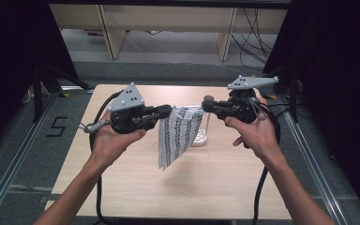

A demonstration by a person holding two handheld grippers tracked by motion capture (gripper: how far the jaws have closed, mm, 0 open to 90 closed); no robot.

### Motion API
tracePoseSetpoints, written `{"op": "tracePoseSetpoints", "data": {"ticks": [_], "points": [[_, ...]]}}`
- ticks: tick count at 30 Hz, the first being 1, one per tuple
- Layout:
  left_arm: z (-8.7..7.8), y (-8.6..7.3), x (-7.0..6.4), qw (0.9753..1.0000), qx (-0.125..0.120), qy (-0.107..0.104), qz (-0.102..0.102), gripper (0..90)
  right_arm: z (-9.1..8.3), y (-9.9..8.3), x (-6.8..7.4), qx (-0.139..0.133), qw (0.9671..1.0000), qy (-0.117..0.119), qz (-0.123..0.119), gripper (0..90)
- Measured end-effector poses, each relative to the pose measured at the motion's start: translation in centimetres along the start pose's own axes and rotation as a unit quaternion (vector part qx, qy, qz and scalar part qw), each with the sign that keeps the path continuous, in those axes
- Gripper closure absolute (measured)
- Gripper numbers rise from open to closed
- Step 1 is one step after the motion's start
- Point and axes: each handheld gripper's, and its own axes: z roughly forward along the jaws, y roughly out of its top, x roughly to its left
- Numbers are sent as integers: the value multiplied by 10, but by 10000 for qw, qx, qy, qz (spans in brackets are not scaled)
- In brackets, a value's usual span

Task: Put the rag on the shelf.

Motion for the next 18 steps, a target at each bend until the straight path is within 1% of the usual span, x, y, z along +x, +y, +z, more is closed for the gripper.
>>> {"op": "tracePoseSetpoints", "data": {"ticks": [1, 2, 3, 4, 5, 6, 7, 8, 9, 10, 11, 13, 15, 16, 17, 18], "points": [[4, 1, 3, 10000, 1, 15, -24, 855, 1, 0, -1, -38, 10000, -5, 11, 869], [7, 2, 6, 10000, -4, 17, -47, 855, 0, 1, -1, 15, 9999, -37, 115, 870], [11, 3, 8, 10000, -2, 39, -71, 854, 0, 1, -4, -34, 9999, -106, 47, 869], [11, 3, 8, 10000, -2, 39, -71, 854, 0, 1, -4, -34, 9999, -106, 47, 869], [19, 5, 12, 9999, 32, 108, -86, 855, 1, 2, -6, -21, 9998, -100, 168, 870], [22, 6, 14, 9999, 56, 123, -95, 855, 1, 3, -7, 10, 9998, -157, 124, 870], [25, 8, 15, 9998, 53, 131, -124, 855, 2, 4, -8, -4, 9997, -184, 144, 869], [25, 8, 15, 9998, 53, 131, -124, 855, 2, 4, -8, -4, 9997, -184, 144, 869], [29, 11, 19, 9998, 30, 128, -155, 855, 2, 6, -12, -6, 9995, -207, 224, 869], [30, 12, 21, 9997, 6, 136, -184, 855, 1, 7, -14, -9, 9995, -242, 182, 869], [31, 14, 22, 9997, -10, 136, -209, 855, 1, 9, -16, -45, 9995, -232, 207, 869], [33, 17, 26, 9996, -33, 142, -258, 855, 1, 12, -17, -18, 9992, -279, 276, 869], [35, 21, 28, 9994, -65, 184, -290, 855, 1, 17, -19, -42, 9992, -330, 212, 869], [35, 21, 28, 9994, -65, 184, -290, 855, 1, 17, -19, -42, 9992, -330, 212, 869], [38, 25, 32, 9993, -57, 226, -283, 855, 1, 22, -21, -81, 9990, -360, 234, 869], [39, 27, 34, 9992, -75, 241, -306, 855, 2, 25, -23, -125, 9992, -312, 226, 869]]}}
